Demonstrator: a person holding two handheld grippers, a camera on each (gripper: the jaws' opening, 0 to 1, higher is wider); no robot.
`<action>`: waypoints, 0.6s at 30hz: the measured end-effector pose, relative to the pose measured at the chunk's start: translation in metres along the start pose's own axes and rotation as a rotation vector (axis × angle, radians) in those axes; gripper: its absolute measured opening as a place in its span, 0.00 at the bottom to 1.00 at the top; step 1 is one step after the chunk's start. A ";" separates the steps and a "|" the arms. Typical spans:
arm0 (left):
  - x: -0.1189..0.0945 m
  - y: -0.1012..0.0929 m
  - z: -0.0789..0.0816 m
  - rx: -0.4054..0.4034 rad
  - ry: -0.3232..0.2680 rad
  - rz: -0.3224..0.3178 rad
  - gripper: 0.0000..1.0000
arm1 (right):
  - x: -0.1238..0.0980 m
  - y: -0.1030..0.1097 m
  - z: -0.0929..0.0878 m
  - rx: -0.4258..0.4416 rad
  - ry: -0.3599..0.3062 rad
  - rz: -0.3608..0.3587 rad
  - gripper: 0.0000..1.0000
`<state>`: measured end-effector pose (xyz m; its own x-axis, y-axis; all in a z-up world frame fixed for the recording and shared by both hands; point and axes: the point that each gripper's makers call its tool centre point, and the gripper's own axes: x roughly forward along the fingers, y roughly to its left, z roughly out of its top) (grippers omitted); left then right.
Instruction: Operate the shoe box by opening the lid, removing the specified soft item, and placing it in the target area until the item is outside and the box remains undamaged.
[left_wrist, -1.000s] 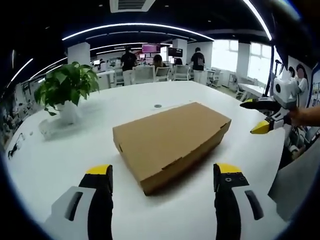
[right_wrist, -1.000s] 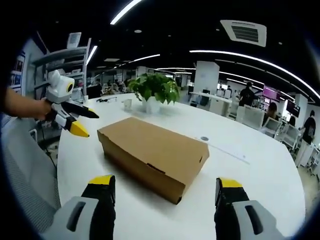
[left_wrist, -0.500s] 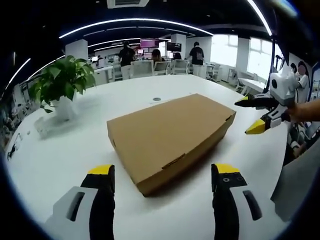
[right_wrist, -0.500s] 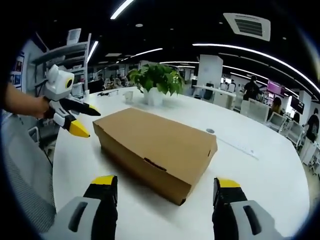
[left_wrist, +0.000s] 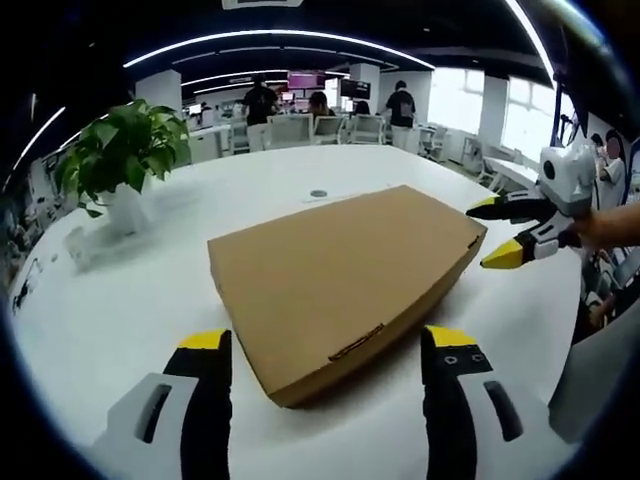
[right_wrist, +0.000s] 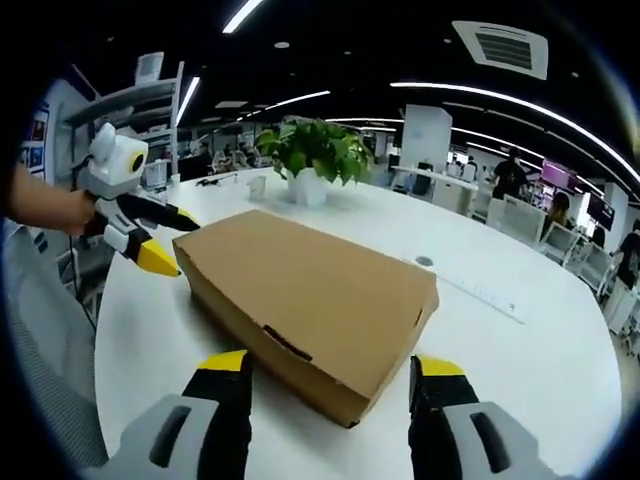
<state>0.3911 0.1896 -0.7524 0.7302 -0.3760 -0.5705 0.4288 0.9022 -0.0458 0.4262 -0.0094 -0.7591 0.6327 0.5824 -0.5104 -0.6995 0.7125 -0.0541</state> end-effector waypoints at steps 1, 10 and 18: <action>0.001 0.000 0.001 0.004 -0.003 0.000 0.78 | 0.001 0.000 0.000 0.001 0.002 0.002 0.61; 0.005 0.009 0.003 -0.009 -0.006 0.012 0.72 | 0.004 -0.003 0.005 0.047 -0.017 -0.001 0.55; 0.006 0.011 0.003 -0.014 -0.007 0.014 0.72 | 0.004 -0.002 0.004 0.037 -0.005 -0.004 0.54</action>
<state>0.4016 0.1963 -0.7532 0.7397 -0.3648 -0.5655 0.4113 0.9102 -0.0491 0.4316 -0.0066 -0.7575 0.6377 0.5812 -0.5055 -0.6840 0.7291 -0.0245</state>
